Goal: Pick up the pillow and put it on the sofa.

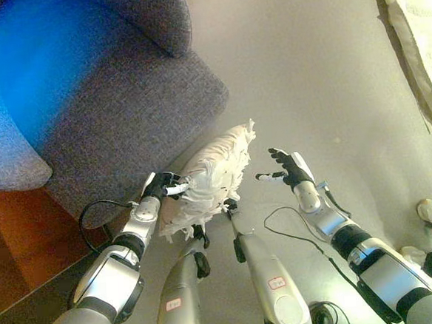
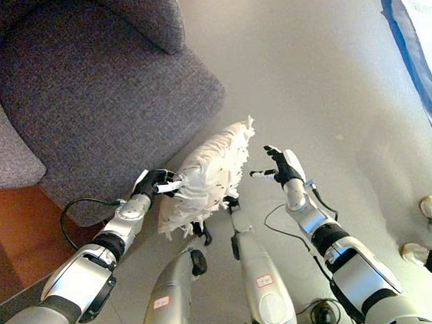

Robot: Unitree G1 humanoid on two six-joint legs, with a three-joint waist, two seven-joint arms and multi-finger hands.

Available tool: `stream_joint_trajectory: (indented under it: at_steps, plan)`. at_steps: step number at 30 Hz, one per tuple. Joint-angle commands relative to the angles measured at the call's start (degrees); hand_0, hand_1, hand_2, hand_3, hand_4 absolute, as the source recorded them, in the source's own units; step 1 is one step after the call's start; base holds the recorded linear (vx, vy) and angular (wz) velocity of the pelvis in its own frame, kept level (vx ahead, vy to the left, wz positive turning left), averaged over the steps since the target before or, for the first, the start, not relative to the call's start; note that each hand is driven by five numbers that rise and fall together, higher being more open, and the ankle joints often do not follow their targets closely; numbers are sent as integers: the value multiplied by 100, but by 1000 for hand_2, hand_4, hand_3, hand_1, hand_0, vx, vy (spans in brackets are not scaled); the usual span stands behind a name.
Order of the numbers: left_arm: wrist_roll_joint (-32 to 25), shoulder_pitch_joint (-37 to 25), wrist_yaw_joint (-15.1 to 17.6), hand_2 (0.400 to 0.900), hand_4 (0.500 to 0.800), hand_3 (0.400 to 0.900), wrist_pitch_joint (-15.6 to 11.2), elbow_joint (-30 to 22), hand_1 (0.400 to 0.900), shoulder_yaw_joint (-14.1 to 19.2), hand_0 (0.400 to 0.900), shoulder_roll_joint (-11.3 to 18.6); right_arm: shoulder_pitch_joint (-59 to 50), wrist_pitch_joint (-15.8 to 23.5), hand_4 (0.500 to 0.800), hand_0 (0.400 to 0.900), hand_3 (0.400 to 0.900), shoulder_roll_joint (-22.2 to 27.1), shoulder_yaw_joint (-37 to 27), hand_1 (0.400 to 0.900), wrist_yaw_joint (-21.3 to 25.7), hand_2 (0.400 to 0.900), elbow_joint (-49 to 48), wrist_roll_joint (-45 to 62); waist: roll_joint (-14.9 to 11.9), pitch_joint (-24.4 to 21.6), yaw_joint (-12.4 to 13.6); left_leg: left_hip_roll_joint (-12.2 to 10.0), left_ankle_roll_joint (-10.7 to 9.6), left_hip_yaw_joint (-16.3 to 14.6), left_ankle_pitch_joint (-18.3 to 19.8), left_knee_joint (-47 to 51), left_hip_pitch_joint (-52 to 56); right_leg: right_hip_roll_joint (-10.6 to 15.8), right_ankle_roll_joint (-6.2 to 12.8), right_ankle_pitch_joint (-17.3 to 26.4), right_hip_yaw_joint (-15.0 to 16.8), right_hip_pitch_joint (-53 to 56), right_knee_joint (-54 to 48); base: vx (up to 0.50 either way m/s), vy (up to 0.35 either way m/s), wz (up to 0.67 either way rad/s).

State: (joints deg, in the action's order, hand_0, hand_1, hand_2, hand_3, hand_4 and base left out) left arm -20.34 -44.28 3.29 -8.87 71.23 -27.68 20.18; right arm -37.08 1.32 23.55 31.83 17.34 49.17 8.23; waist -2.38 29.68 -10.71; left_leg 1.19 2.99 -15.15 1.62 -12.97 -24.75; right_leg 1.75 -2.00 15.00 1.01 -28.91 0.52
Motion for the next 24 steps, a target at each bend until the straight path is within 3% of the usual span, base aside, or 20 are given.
stream_joint_trajectory:
  at_steps: [1, 5, 13, 24]
  plan:
    - [148, -5, 96, 400, 500, 400, -384, -142, 400, 194, 400, 169, -51, 158, 800, 900, 900, 169, -38, 900, 25, 900, 37, 27, 73, 12, 140, -460, -637, 591, -173, -45, 147, 305, 729, -978, 93, 92, 967, 26, 18, 8]
    - [168, 168, 119, 400, 500, 400, -475, -221, 400, 168, 400, 172, 235, 125, 800, 900, 900, 0, -83, 900, -167, 900, 498, -86, 105, 12, 203, -390, -633, 695, -103, 56, 622, 361, 727, -1036, 8, 615, 827, 49, 12, 11]
    - [419, 947, 284, 400, 500, 400, -644, -628, 400, 222, 400, 177, 1153, 395, 800, 900, 900, -242, -212, 900, -445, 900, 1323, -391, 219, -536, 343, -304, -604, 785, -63, 439, 1351, 422, 736, -1161, -192, 1394, 529, 78, 25, 6]
    - [718, 1757, 159, 400, 500, 400, -323, -1596, 400, 302, 400, 406, 2156, 401, 800, 900, 900, -201, -594, 900, -786, 900, 1667, -570, 398, -1349, 551, -261, -561, 830, -76, 1005, 2219, 441, 783, -1315, -393, 2345, 208, 96, 27, 10]
